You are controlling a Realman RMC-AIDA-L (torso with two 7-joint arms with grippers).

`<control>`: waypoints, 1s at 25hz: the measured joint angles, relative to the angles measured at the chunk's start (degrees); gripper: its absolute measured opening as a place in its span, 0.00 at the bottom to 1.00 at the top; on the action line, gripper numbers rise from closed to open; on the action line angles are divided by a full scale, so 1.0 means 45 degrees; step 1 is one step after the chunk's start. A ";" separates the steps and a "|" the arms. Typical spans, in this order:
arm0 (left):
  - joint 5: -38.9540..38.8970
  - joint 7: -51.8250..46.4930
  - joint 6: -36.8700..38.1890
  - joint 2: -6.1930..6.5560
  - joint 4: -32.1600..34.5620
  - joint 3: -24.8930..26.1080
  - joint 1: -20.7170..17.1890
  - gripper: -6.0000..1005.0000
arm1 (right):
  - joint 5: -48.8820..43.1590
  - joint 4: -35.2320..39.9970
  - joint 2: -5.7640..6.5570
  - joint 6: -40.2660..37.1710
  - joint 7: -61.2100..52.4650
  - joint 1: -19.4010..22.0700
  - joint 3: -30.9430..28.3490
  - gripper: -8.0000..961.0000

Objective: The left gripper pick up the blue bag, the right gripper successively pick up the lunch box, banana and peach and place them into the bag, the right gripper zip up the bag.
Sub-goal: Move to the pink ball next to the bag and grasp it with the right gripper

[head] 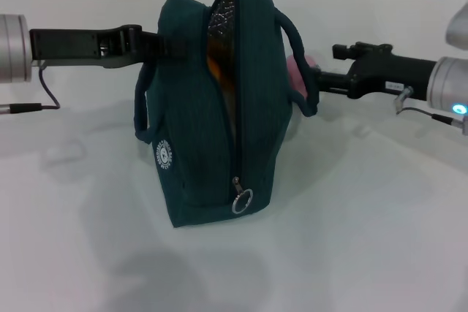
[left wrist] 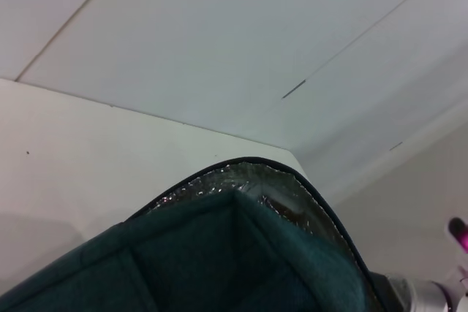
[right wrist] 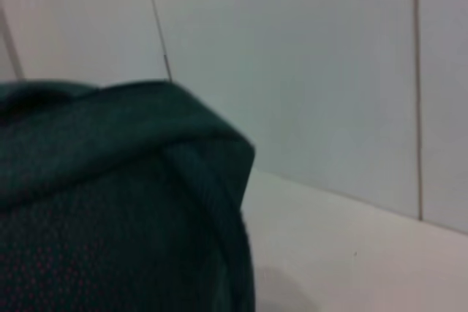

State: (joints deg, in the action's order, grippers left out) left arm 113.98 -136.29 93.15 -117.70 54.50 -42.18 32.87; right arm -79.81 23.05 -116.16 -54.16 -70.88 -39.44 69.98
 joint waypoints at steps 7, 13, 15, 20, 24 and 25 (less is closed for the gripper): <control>-0.0166 -0.0007 -0.0011 -0.0016 -0.0001 -0.0001 -0.0071 0.06 | 0.1210 0.0151 -0.0006 0.0659 0.0317 -0.0035 0.1462 0.75; -0.0387 -0.0045 -0.0112 -0.0016 -0.0020 -0.0002 -0.0091 0.06 | 0.1433 0.0068 -0.0005 0.0775 0.0565 -0.0044 0.1672 0.75; -0.0440 -0.0046 -0.0177 -0.0004 -0.0188 0.0000 -0.0094 0.06 | 0.1443 0.0053 -0.0005 0.0931 0.0633 -0.0045 0.1819 0.75; -0.0494 -0.0054 -0.0317 0.0079 -0.0471 -0.0001 -0.0025 0.06 | 0.2088 0.0083 -0.0005 0.1620 0.0796 -0.0045 0.2726 0.75; -0.0502 -0.0063 -0.0323 0.0084 -0.0476 -0.0001 -0.0020 0.06 | 0.3315 0.0118 -0.0006 0.1978 0.1470 -0.0052 0.3473 0.75; -0.0504 -0.0064 -0.0325 0.0080 -0.0478 -0.0001 -0.0020 0.06 | 0.3665 0.0112 -0.0005 0.2051 0.1608 -0.0106 0.3634 0.75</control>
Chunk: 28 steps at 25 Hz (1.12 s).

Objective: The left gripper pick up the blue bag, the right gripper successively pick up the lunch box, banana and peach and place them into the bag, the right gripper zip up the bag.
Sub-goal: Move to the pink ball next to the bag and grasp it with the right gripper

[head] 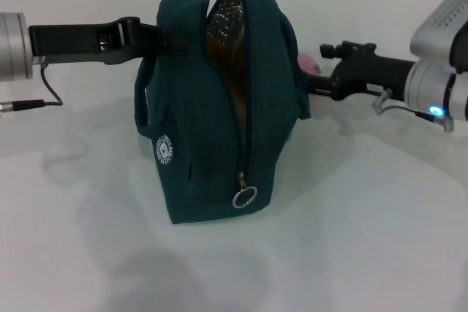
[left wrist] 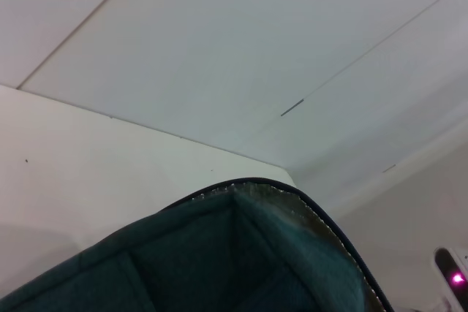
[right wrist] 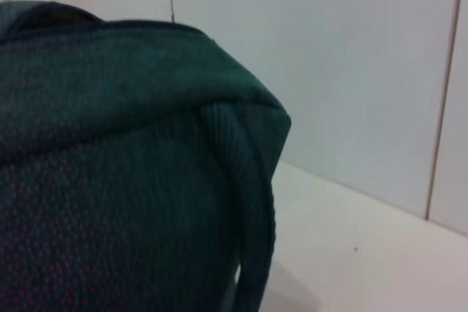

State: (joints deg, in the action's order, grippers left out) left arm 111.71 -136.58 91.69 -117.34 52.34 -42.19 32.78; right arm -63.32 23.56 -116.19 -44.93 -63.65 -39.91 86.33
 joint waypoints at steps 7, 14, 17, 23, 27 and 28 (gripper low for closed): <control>-0.0005 0.0034 -0.0006 -0.0052 -0.0010 0.0000 0.0021 0.06 | 0.0308 -0.0116 0.0000 0.0348 0.0078 -0.0219 0.0139 0.74; -0.0005 0.0069 -0.0030 -0.0129 -0.0012 0.0001 0.0052 0.06 | 0.0472 -0.1056 0.0000 0.0772 0.0025 -0.0938 0.0168 0.74; -0.0006 0.0072 -0.0079 -0.0150 -0.0012 0.0001 0.0066 0.06 | 0.0506 -0.1329 0.0000 0.0757 0.0020 -0.1119 0.0171 0.74; -0.0005 0.0087 -0.0110 -0.0157 -0.0012 0.0000 0.0066 0.06 | 0.0727 -0.1397 0.0000 0.0754 0.0031 -0.1126 0.0228 0.72; 0.0001 0.0096 -0.0123 -0.0156 -0.0011 0.0000 0.0062 0.06 | 0.0787 -0.1404 0.0000 0.0821 0.0030 -0.1130 0.0447 0.68; 0.0003 0.0097 -0.0123 -0.0155 -0.0011 0.0000 0.0061 0.06 | 0.0793 -0.1402 0.0000 0.0828 0.0024 -0.1130 0.0474 0.67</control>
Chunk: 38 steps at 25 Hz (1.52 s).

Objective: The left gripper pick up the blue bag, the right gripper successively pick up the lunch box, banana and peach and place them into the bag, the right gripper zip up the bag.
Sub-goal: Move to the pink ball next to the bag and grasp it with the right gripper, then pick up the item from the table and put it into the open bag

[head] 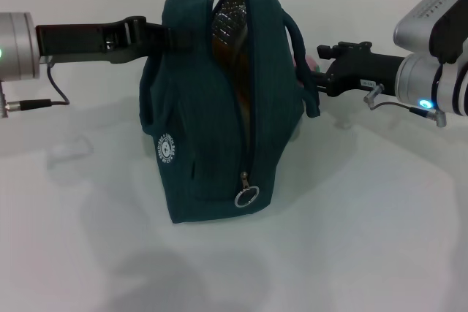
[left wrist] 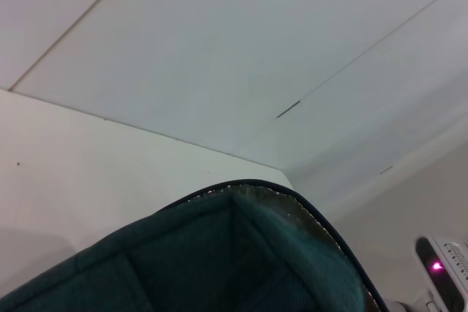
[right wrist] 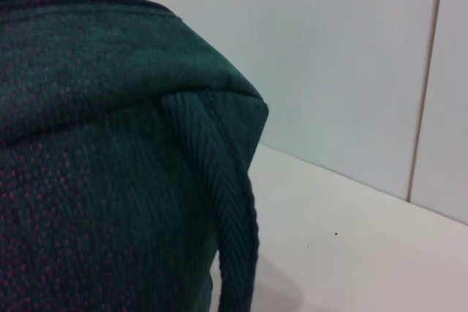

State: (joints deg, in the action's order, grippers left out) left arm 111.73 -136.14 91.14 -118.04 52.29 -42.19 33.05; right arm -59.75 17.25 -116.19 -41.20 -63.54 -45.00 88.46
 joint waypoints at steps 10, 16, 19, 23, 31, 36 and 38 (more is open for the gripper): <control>0.0001 0.0000 -0.0020 0.0001 0.0001 0.0000 -0.0001 0.06 | 0.0000 0.0002 0.0000 0.0019 -0.0025 0.0002 0.0010 0.56; 0.0000 0.0001 -0.0020 0.0021 0.0001 0.0000 -0.0024 0.06 | -0.0002 0.0082 0.0000 0.0028 -0.0039 0.0110 0.0009 0.31; -0.0002 0.0001 -0.0013 0.0021 0.0001 0.0000 -0.0068 0.06 | 0.0074 0.0096 -0.0001 -0.0002 -0.0054 0.0130 0.0010 0.17; -0.0005 0.0000 0.0014 0.0029 0.0001 0.0000 -0.0116 0.06 | 0.0158 0.0118 0.0000 -0.0069 -0.0059 0.0166 0.0009 0.09; -0.0048 -0.0015 0.0106 0.0093 0.0001 0.0000 -0.0215 0.06 | 0.0550 0.2362 0.0021 -0.0093 -0.0018 0.1728 -0.0098 0.04; -0.0129 -0.0028 0.0126 0.0131 0.0071 0.0000 -0.0316 0.06 | 0.0643 0.4220 0.0058 -0.0257 -0.0018 0.3013 -0.0325 0.04; -0.0141 -0.0034 0.0134 0.0137 0.0080 0.0000 -0.0319 0.06 | 0.0650 0.4804 0.0059 -0.0731 -0.0021 0.3436 -0.0583 0.04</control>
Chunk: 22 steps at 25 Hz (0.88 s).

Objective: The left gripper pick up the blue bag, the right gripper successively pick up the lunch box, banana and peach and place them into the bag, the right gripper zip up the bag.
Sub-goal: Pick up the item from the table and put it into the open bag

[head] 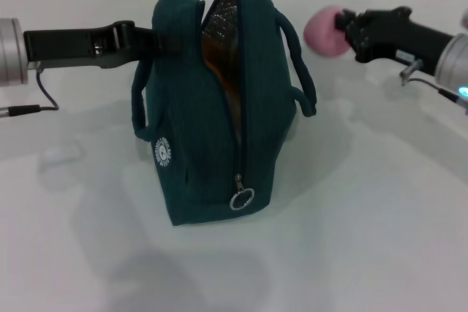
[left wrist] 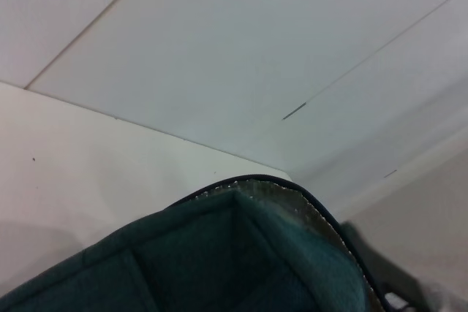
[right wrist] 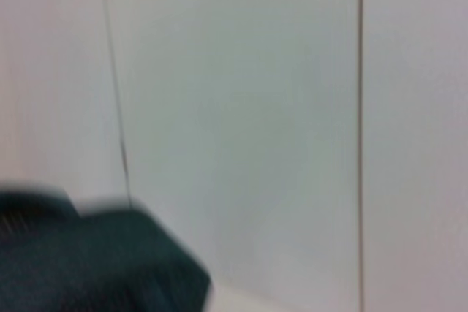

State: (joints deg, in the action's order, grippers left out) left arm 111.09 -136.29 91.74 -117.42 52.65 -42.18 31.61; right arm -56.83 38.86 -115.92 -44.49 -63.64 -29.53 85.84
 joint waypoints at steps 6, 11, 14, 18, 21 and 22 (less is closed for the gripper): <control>-0.0376 0.0023 0.0096 0.0066 -0.0013 -0.0001 -0.0172 0.06 | 0.0764 0.1265 0.0071 -0.2958 0.0010 0.0913 -0.0692 0.04; -0.0598 0.0027 0.0120 0.0102 0.0003 0.0000 -0.0279 0.06 | 0.0976 0.1638 0.0120 -0.5655 0.0050 0.1020 -0.1242 0.04; -0.0617 0.0030 0.0122 0.0102 0.0009 -0.0001 -0.0277 0.06 | 0.0985 0.1678 0.0118 -0.6639 0.0020 0.0821 -0.1364 0.04; -0.0625 0.0033 0.0122 0.0101 0.0010 -0.0001 -0.0231 0.06 | 0.0910 0.1596 0.0070 -0.7002 0.0000 0.0419 -0.1194 0.04; -0.0626 0.0037 0.0122 0.0088 0.0008 0.0000 -0.0183 0.06 | 0.0885 0.1017 0.0028 -0.7017 0.0000 -0.0134 -0.0878 0.04; -0.0627 0.0049 0.0121 0.0082 0.0008 -0.0001 -0.0177 0.06 | 0.0884 0.0800 0.0012 -0.7013 0.0002 -0.0325 -0.0764 0.04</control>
State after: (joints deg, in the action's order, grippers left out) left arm 108.27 -136.07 92.28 -117.05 52.69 -42.19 30.82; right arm -52.85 42.46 -115.86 -76.05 -63.63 -31.00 82.40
